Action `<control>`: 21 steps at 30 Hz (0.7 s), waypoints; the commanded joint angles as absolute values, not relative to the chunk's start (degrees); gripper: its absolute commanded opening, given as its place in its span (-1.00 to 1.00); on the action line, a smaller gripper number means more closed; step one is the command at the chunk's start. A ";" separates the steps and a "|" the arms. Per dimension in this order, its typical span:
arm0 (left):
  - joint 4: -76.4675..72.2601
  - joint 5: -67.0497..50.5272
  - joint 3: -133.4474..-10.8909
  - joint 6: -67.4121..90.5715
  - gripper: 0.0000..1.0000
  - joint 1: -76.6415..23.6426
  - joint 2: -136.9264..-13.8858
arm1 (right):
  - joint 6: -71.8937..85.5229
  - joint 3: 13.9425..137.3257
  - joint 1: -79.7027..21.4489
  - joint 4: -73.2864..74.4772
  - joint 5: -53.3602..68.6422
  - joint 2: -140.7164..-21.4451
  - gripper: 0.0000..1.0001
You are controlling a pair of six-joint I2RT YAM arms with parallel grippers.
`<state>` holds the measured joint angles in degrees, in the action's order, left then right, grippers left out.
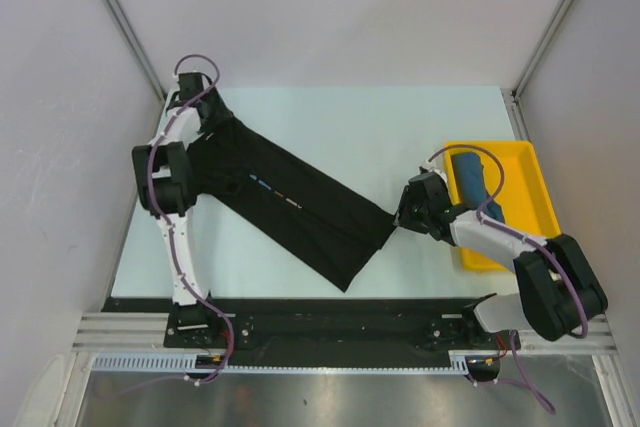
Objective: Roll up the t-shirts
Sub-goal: Roll the T-shirt to the center of the board.
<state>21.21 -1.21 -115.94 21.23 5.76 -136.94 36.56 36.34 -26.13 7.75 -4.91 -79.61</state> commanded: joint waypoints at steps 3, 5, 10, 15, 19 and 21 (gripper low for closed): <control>20.39 7.47 -93.55 32.85 0.20 8.43 -108.93 | 34.19 39.80 -27.68 12.39 -7.83 -68.12 -0.05; 21.70 6.95 -82.65 38.28 0.07 10.53 -100.87 | 34.19 42.17 -30.91 8.56 -6.86 -68.72 -0.07; 19.07 1.50 -61.19 41.58 0.02 15.90 -89.31 | 32.97 51.83 -40.68 -2.97 -7.37 -78.64 -0.13; 19.86 -1.84 -56.17 38.32 -0.08 18.28 -85.35 | 32.43 64.91 -47.46 -16.77 -6.25 -94.61 -0.14; 20.39 -2.37 -55.72 36.65 -0.13 19.60 -84.64 | 34.63 73.98 -50.09 -26.26 -5.10 -106.76 -0.18; 20.30 -3.07 -55.55 35.95 -0.16 19.77 -84.81 | 35.42 78.38 -51.76 -27.76 -4.22 -114.21 -0.21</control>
<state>21.58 -0.69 -55.29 37.58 18.65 -87.09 34.33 70.63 -49.39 -16.91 -4.93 -103.70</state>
